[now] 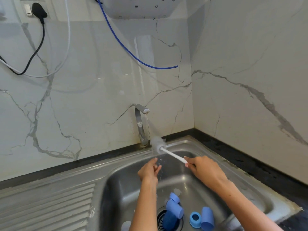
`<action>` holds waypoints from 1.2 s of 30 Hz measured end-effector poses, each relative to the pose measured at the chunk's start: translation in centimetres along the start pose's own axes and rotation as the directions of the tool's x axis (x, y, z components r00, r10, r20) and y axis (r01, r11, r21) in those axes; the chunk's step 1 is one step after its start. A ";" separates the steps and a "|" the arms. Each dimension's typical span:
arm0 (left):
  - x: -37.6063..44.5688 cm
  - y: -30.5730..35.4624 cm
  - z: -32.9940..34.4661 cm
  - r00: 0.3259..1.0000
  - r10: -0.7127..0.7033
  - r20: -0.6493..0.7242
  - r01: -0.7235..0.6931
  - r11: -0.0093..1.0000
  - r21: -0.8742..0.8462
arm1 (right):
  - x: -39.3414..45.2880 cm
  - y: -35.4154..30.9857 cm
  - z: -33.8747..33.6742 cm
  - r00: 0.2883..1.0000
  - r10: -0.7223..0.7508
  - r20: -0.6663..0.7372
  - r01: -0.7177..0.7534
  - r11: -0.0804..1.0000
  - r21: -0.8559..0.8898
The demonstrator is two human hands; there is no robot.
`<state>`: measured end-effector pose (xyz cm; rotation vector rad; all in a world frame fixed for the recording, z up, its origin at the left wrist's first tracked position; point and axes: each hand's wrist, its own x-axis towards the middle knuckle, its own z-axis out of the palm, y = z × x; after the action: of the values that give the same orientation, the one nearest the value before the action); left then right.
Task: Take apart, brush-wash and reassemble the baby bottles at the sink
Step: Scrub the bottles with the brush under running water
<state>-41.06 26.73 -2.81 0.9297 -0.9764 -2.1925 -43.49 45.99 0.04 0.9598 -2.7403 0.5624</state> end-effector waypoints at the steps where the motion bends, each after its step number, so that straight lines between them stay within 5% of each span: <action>1: -0.5 0.0 0.4 0.999 0.001 0.042 -0.002 1.000 0.022 | 0.0 -0.2 0.4 1.000 -0.014 0.019 0.013 0.999 0.041; 7: 0.4 1.0 -0.5 0.983 -0.028 0.180 0.044 0.995 -0.089 | 0.2 -0.2 1.9 0.998 -0.039 0.047 0.032 0.990 0.140; 13: 1.4 0.1 -1.7 0.983 -0.151 0.104 0.156 0.987 -0.038 | -0.1 0.6 1.1 0.986 -0.020 0.166 -0.014 0.980 0.199; 18: 1.3 1.1 -1.5 0.957 -0.189 0.219 0.235 0.950 -0.205 | -0.3 1.2 0.0 0.962 -0.032 0.270 -0.048 0.957 0.285; 23: 1.2 0.7 -0.1 0.976 -0.053 0.210 0.068 0.996 -0.063 | -0.5 0.0 0.6 0.995 0.035 0.090 -0.033 0.999 -0.021; 29: 2.3 1.4 -0.5 0.932 -0.130 0.339 0.240 0.921 -0.307 | -0.7 -0.5 1.3 0.995 -0.052 0.080 0.038 0.986 0.165; 36: 2.0 0.6 0.4 0.940 -0.110 0.324 0.233 0.900 -0.368 | -0.5 -0.5 2.1 0.995 0.101 0.016 -0.102 0.976 0.190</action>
<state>-42.49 25.10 -2.82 0.5186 -0.5390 -2.6057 -42.86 45.04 -1.82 0.8642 -2.7923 0.8545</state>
